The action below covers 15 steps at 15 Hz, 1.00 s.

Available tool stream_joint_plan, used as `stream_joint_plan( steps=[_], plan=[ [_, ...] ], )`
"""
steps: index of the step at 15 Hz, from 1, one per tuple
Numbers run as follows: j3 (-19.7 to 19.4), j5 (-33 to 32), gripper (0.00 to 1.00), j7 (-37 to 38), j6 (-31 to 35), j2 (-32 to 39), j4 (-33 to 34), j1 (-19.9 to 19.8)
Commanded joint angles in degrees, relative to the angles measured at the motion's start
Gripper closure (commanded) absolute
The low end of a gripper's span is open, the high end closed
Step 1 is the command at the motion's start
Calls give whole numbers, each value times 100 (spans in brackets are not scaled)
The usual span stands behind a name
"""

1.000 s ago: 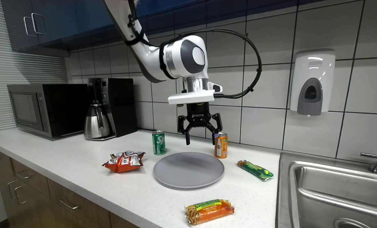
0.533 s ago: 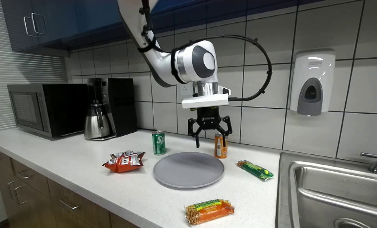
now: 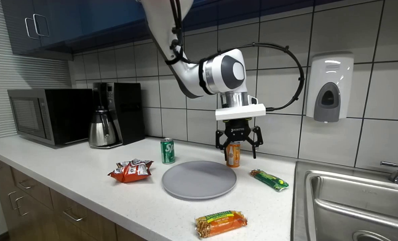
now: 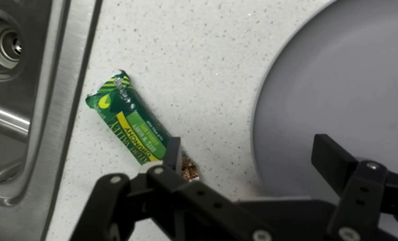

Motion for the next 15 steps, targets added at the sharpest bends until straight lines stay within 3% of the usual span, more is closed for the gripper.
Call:
stream_joint_plan(
  steps=[1, 15],
  plan=[
    [66, -136, 0, -389, -100, 427, 653, -192],
    [90, -42, 0, -758, -300, 1645, 2293, -409]
  ],
)
